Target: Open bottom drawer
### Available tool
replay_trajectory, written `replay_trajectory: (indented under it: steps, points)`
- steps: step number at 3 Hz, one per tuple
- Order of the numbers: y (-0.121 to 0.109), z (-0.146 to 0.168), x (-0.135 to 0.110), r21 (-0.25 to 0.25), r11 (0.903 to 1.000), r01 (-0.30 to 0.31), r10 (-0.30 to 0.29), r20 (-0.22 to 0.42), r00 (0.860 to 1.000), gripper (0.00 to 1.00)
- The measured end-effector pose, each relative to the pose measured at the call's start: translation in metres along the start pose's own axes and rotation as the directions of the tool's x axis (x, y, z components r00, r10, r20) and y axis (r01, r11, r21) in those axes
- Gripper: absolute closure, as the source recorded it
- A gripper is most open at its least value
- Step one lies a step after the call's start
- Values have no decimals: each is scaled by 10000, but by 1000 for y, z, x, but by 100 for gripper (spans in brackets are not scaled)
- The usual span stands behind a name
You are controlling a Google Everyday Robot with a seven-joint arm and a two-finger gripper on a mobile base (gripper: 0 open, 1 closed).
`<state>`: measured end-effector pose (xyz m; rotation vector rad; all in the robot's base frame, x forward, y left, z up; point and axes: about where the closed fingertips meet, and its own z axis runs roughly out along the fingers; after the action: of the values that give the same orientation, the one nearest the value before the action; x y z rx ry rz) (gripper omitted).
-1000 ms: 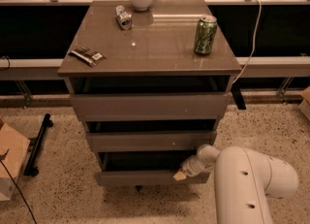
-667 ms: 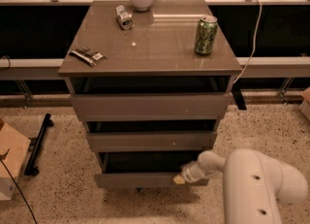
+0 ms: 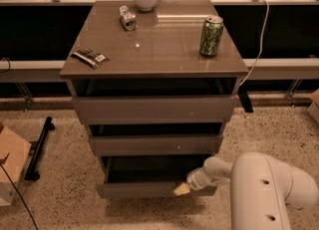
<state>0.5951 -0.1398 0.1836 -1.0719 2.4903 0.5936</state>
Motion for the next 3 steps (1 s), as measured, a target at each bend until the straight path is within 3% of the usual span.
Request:
replay_trajectory:
  steps: [1,3]
  points:
    - [29,3,26,-236,9955,-922,926,167,9956,0]
    - [29,1,24,-244,9952,-952,956,171,9953,0]
